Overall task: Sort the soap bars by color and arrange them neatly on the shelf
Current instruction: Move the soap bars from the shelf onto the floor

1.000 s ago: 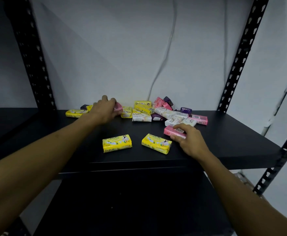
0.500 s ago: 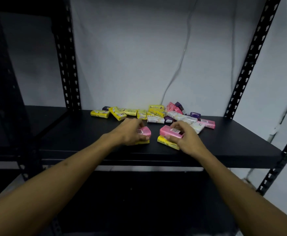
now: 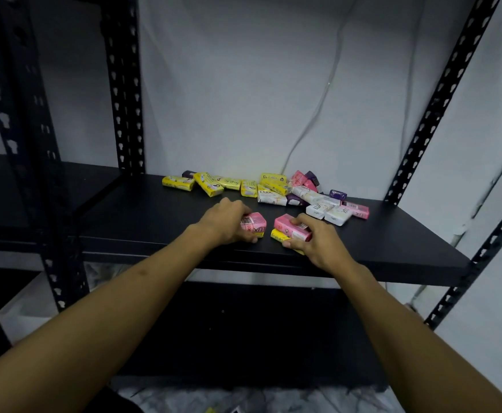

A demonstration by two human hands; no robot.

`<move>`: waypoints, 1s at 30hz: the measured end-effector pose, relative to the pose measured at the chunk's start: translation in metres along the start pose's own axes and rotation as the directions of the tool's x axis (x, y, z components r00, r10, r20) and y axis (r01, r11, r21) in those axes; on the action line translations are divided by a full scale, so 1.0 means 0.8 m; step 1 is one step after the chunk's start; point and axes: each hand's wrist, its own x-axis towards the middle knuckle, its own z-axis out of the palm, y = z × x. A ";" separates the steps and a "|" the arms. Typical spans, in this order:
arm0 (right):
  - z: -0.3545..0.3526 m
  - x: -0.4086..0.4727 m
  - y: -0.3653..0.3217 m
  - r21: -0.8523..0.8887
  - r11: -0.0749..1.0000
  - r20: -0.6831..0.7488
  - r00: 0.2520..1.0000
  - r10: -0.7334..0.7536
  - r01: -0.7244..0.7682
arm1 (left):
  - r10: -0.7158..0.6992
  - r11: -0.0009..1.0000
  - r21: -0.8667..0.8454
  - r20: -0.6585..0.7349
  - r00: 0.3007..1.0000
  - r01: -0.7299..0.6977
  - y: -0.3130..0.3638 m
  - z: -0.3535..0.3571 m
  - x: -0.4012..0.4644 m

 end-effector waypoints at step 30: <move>0.157 -0.442 0.112 0.232 0.812 0.126 0.844 0.522 -0.536 | 0.039 0.957 -0.282 0.365 0.930 0.071 0.094 0.318 -0.294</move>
